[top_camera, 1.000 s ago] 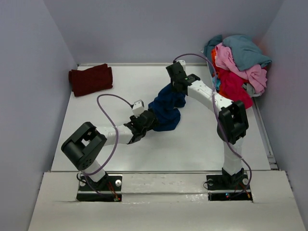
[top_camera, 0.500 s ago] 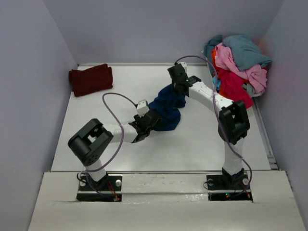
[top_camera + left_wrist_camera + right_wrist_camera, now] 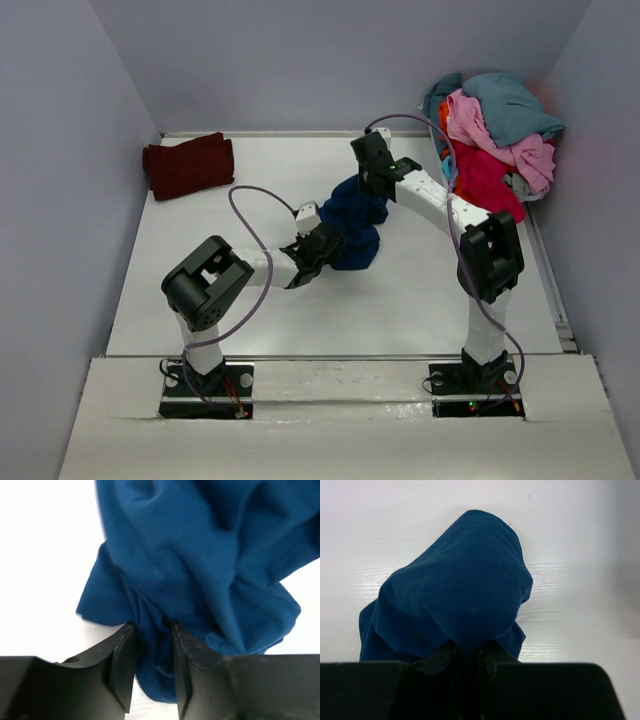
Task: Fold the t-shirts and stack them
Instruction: Flatten out the tshirt
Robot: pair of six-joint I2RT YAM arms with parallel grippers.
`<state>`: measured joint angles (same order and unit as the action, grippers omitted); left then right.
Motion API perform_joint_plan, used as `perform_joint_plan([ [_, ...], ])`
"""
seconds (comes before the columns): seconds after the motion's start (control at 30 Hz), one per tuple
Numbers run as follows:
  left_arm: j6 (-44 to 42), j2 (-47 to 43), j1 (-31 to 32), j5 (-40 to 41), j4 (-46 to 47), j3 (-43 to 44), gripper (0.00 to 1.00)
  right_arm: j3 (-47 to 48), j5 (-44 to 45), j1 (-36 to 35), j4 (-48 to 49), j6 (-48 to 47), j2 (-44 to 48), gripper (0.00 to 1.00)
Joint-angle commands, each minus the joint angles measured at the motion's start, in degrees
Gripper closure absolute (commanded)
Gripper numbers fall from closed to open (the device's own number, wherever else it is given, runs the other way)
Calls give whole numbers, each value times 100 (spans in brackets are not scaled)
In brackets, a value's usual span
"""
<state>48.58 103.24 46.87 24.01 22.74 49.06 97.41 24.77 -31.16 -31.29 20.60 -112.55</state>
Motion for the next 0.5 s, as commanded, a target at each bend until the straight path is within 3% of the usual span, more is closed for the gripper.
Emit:
perform_joint_plan([
  [0.0,11,-128,33,95,-68,-230,75,6,-8,22,255,32,216,93],
  [0.07,90,-216,33,148,-94,-318,94,68,18,22,237,23,207,93],
  [0.27,161,-682,33,516,-86,-537,94,287,150,22,97,-56,242,93],
  [0.47,-32,-1736,33,1237,-445,-591,94,341,317,75,-18,-135,664,93],
])
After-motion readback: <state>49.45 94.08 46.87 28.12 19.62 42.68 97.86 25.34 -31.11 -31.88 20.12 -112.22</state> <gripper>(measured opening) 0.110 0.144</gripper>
